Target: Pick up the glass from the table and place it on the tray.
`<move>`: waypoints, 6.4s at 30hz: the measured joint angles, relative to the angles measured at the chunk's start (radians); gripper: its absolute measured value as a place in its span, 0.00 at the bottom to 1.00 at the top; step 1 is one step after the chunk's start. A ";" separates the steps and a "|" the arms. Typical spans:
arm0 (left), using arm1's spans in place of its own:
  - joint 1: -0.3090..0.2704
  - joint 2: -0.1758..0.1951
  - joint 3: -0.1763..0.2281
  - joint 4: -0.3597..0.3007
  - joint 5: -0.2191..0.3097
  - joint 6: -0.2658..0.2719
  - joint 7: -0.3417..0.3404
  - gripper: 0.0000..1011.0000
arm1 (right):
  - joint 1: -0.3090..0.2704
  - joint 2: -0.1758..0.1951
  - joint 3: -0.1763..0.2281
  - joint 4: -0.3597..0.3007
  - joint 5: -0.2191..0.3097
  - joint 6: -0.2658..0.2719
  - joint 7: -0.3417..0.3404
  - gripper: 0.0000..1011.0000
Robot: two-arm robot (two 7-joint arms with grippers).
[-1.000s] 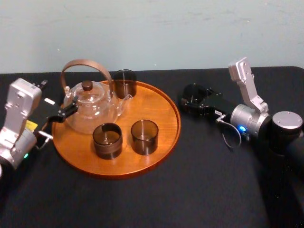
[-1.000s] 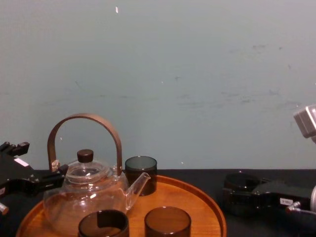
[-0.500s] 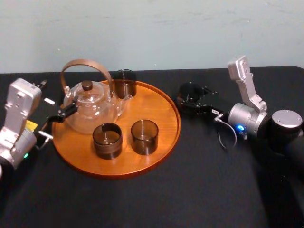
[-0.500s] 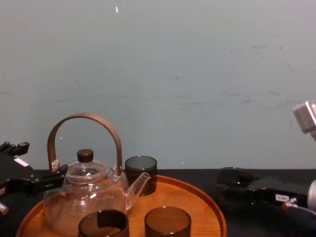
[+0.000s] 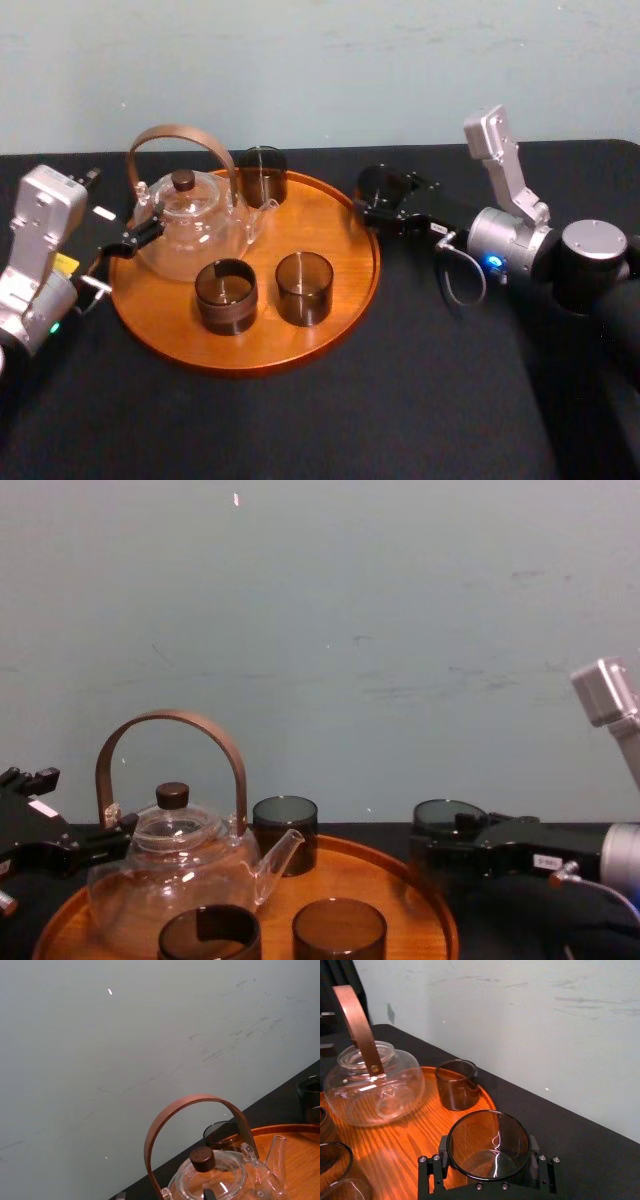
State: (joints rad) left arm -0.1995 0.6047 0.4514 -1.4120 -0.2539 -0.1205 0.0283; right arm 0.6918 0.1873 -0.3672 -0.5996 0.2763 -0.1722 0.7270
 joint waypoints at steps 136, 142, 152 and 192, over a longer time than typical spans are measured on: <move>0.000 0.000 0.000 0.000 0.000 0.000 0.000 0.99 | 0.054 -0.042 -0.094 0.067 0.053 -0.065 0.086 0.90; 0.000 0.000 0.000 0.000 0.000 0.000 0.000 0.99 | 0.097 -0.072 -0.087 0.177 0.049 -0.111 0.113 0.90; 0.000 0.000 0.000 0.000 0.000 0.000 0.000 0.99 | 0.190 -0.127 -0.071 0.397 0.043 -0.198 0.165 0.90; 0.000 0.000 0.000 0.000 0.000 0.000 0.000 0.99 | 0.086 -0.068 -0.067 0.154 0.045 -0.103 0.142 0.99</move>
State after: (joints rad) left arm -0.1995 0.6047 0.4514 -1.4120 -0.2539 -0.1205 0.0282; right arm 0.7777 0.1193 -0.4344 -0.4452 0.3212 -0.2752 0.8687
